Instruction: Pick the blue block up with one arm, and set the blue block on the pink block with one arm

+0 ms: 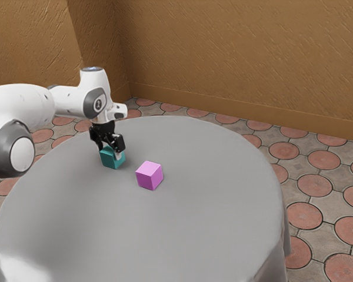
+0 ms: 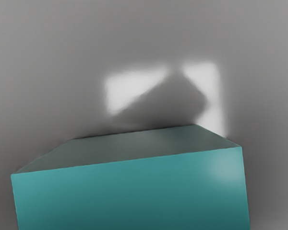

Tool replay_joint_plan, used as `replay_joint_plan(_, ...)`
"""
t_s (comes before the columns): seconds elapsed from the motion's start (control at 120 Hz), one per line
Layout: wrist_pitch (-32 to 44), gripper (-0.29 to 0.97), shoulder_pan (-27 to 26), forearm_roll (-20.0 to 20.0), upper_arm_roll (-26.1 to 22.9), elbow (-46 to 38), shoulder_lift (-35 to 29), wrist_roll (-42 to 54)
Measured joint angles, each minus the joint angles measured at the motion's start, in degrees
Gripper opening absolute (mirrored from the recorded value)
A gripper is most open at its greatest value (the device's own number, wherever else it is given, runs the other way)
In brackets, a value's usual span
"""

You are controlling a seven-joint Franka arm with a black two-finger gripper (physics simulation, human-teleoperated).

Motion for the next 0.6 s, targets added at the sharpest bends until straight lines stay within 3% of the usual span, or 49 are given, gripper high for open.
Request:
replay_joint_plan(0.283,0.63,0.67,-0.01,-0.06,-0.03,0.09,0.81,0.31)
replay_joint_plan(0.6,0.92,0.43,0.06,-0.52,0.0,0.03,0.84,0.3)
